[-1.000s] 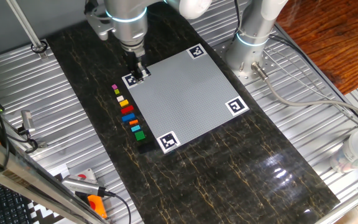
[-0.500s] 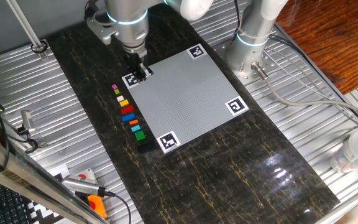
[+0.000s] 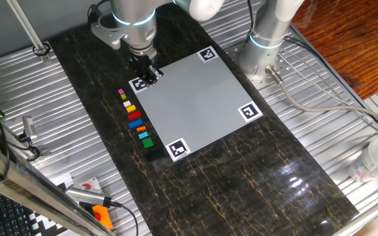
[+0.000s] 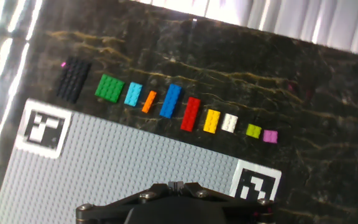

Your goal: Build with small Lego blocks

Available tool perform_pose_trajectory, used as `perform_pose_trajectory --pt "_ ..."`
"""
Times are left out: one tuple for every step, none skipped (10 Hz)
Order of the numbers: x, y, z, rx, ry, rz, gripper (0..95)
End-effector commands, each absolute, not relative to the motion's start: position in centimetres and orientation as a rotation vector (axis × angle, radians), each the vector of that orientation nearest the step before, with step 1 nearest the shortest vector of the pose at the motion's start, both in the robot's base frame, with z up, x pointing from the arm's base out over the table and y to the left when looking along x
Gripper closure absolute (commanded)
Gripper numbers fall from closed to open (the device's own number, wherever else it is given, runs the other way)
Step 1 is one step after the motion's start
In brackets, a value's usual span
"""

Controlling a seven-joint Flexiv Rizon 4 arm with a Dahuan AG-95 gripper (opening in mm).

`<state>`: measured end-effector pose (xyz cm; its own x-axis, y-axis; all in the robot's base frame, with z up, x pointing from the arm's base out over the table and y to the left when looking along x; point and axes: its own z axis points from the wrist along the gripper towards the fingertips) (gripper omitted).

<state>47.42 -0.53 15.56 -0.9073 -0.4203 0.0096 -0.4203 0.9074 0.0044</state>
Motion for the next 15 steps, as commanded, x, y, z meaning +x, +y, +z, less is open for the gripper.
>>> perform_pose_trajectory --pt "47.4 -0.8 15.4 0.76 -3.027 0.0 95.0" --pt "47.5 -1.4 15.0 0.799 -3.016 -0.001 95.0" --pt "47.5 -2.6 14.3 0.847 -3.003 -0.019 95.0" --pt "47.5 -3.3 13.9 0.871 -2.988 -0.022 95.0" --pt "47.5 -3.9 13.4 0.898 -2.97 -0.03 95.0" --pt "47.6 -4.9 12.5 0.967 -2.931 -0.037 95.0" --pt "47.8 -5.8 11.6 1.071 -2.889 -0.042 95.0" --pt "47.9 -6.1 11.5 1.098 -2.879 -0.041 95.0" --pt "48.2 -6.7 11.0 1.155 -2.855 -0.045 95.0" --pt "48.6 -7.0 10.8 1.183 -2.84 -0.043 95.0" --pt "48.9 -7.3 10.6 1.192 -2.839 -0.049 95.0" --pt "49.1 -7.6 10.2 1.212 -2.831 -0.045 95.0" --pt "49.3 -8.0 9.7 1.223 -2.827 -0.049 95.0" --pt "49.5 -8.3 9.4 1.217 -2.828 -0.052 95.0" --pt "49.8 -8.4 9.4 1.221 -2.825 -0.05 95.0"
